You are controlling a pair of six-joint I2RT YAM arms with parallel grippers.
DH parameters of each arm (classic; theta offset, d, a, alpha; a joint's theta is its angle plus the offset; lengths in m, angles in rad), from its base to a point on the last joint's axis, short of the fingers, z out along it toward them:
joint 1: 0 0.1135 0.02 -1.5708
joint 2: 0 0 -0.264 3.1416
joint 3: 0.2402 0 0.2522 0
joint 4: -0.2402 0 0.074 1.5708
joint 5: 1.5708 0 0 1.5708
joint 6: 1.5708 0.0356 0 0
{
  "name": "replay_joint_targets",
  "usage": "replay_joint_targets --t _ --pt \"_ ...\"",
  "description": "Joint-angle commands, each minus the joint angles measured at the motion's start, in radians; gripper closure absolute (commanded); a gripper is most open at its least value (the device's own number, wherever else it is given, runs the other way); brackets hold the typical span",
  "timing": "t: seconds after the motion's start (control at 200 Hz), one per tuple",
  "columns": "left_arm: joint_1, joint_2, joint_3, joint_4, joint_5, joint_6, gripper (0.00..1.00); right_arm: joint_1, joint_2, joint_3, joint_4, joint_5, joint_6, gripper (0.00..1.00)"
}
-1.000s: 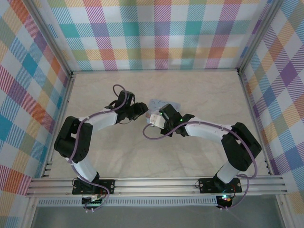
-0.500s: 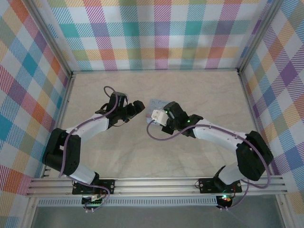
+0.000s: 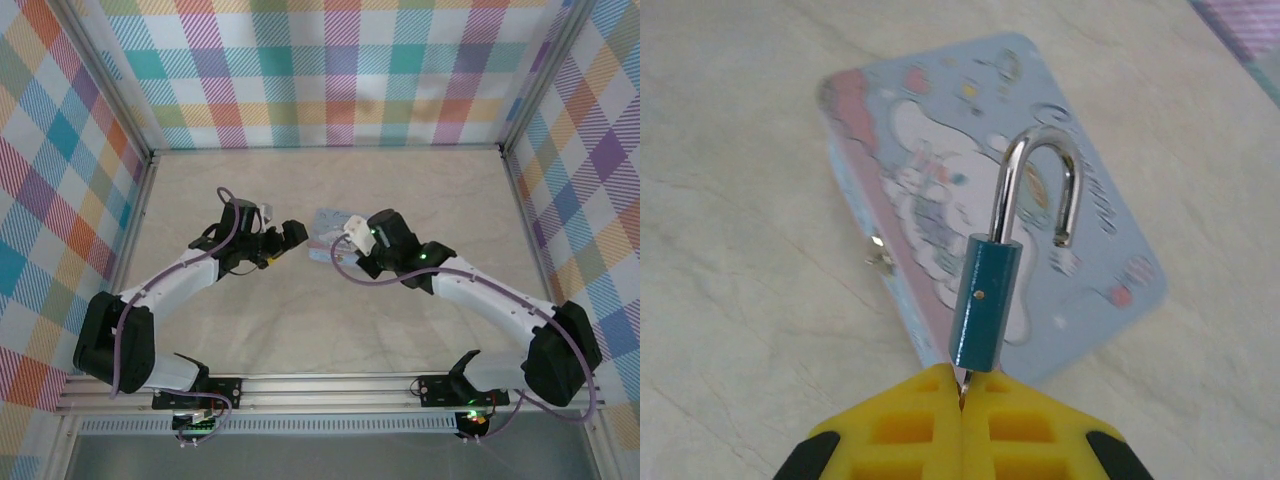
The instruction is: Unlock a padlock with a key
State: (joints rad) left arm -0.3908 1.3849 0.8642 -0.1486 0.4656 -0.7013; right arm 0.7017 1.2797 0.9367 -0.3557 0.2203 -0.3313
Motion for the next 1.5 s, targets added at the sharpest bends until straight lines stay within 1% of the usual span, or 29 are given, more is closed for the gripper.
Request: replay_joint_targets --t 0.0,0.095,0.22,0.275,0.395,0.485,0.6,0.75,0.995,1.145,1.43,1.495 --pt "0.006 -0.038 0.008 -0.074 0.083 0.062 0.0 -0.057 -0.039 0.008 -0.096 0.047 0.132 1.0" --pt "-0.001 -0.041 0.019 -0.101 0.109 0.084 0.0 -0.118 -0.048 0.017 -0.149 0.069 0.185 1.0" --pt "-0.014 -0.041 0.023 -0.121 0.103 0.097 0.0 -0.2 -0.038 0.029 -0.201 0.087 0.224 1.0" --pt "-0.018 -0.038 0.022 -0.117 0.098 0.097 0.0 -0.243 -0.02 0.038 -0.226 0.097 0.276 1.0" --pt "-0.028 -0.022 0.022 -0.102 0.093 0.088 0.0 -0.329 0.053 0.077 -0.298 0.14 0.332 1.0" --pt "-0.043 -0.009 0.025 -0.095 0.091 0.086 0.0 -0.367 0.113 0.095 -0.319 0.171 0.346 1.0" --pt "-0.058 -0.001 0.029 -0.087 0.088 0.086 0.0 -0.408 0.204 0.107 -0.318 0.175 0.361 1.0" --pt "-0.068 0.005 0.029 -0.088 0.082 0.086 0.0 -0.423 0.326 0.141 -0.322 0.195 0.364 1.0" --pt "-0.071 0.008 0.01 -0.066 0.081 0.072 0.0 -0.427 0.454 0.196 -0.324 0.197 0.365 1.0" --pt "-0.072 0.002 0.003 -0.069 0.073 0.074 0.0 -0.426 0.492 0.216 -0.318 0.183 0.37 0.96" --pt "-0.072 -0.003 -0.01 -0.061 0.063 0.066 0.0 -0.428 0.544 0.248 -0.319 0.172 0.373 0.93" --pt "-0.072 -0.003 -0.011 -0.062 0.062 0.067 0.0 -0.427 0.553 0.256 -0.325 0.171 0.381 0.9"
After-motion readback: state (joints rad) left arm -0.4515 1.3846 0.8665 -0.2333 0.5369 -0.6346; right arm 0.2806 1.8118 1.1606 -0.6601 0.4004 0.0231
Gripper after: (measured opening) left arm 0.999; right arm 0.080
